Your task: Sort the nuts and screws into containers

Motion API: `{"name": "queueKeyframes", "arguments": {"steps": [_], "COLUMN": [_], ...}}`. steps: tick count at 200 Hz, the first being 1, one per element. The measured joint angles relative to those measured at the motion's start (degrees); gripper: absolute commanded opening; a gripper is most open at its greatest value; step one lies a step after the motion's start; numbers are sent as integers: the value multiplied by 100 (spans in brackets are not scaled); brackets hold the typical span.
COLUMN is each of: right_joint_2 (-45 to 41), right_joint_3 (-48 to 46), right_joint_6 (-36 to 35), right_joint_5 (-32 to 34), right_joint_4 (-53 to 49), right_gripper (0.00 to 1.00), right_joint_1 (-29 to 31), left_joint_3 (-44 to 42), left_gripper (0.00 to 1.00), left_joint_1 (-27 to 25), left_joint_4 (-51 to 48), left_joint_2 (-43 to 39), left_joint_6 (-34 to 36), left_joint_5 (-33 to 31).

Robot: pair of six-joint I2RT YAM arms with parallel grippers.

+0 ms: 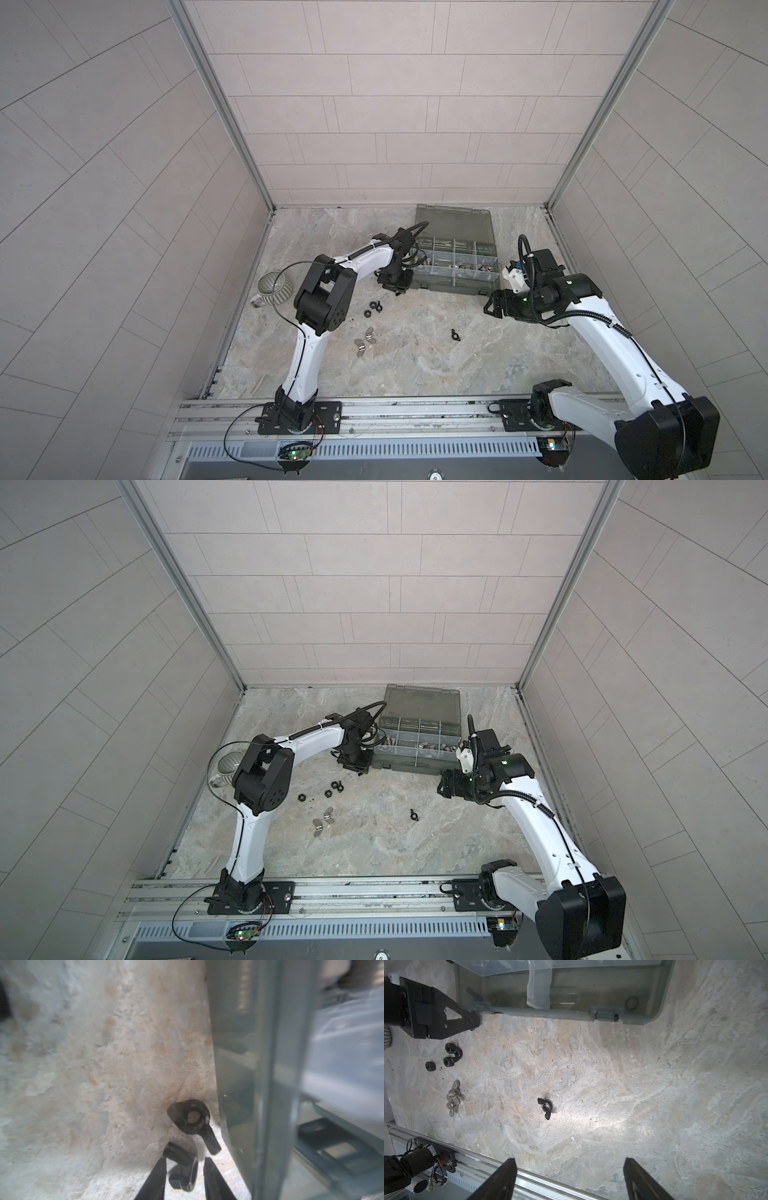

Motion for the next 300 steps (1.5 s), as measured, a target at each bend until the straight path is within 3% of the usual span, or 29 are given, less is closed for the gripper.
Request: {"name": "queueKeyframes", "arguments": {"steps": [142,300], "right_joint_2": [68,0], "right_joint_3": [35,33], "right_joint_6": [-98,-37], "right_joint_5": [101,98], "right_joint_4": [-83,-79], "right_gripper": [82,82], "right_joint_1": [-87,-87], "left_joint_3": [269,94], "left_gripper": [12,7], "left_joint_1": [31,31], "left_joint_4": [-44,-426], "left_joint_2": [190,-68], "left_joint_6": [22,170], "left_joint_5": [146,31]}}
